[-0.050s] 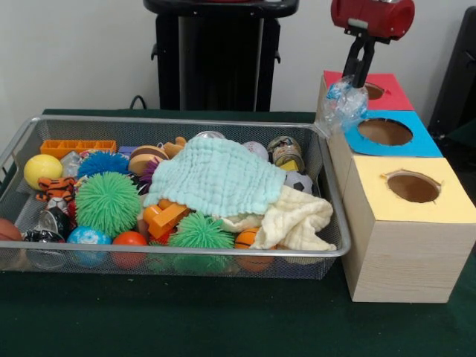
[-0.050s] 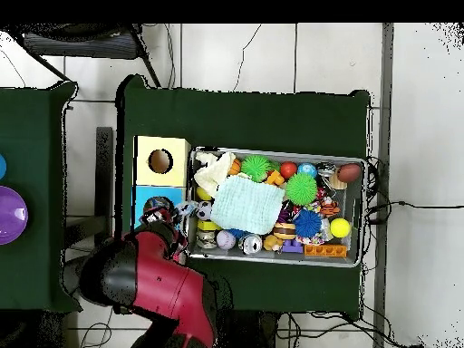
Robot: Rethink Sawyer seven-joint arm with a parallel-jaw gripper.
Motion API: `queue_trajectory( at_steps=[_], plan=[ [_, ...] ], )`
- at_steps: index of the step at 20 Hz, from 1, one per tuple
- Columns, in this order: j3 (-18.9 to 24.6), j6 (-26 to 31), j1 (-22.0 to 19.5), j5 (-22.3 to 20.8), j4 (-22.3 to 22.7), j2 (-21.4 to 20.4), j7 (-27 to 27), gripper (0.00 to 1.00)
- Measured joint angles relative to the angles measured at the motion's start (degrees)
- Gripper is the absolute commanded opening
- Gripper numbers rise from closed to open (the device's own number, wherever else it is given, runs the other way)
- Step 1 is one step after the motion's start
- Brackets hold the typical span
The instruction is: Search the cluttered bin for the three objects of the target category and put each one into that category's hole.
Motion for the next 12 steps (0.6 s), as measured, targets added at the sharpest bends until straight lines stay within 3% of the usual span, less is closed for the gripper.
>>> queue_trajectory(
  at_steps=[12],
  plan=[
    [0.1, -0.1, 4.6, 4.8, 2.8, 0.0, 1.5, 0.0]
  ],
)
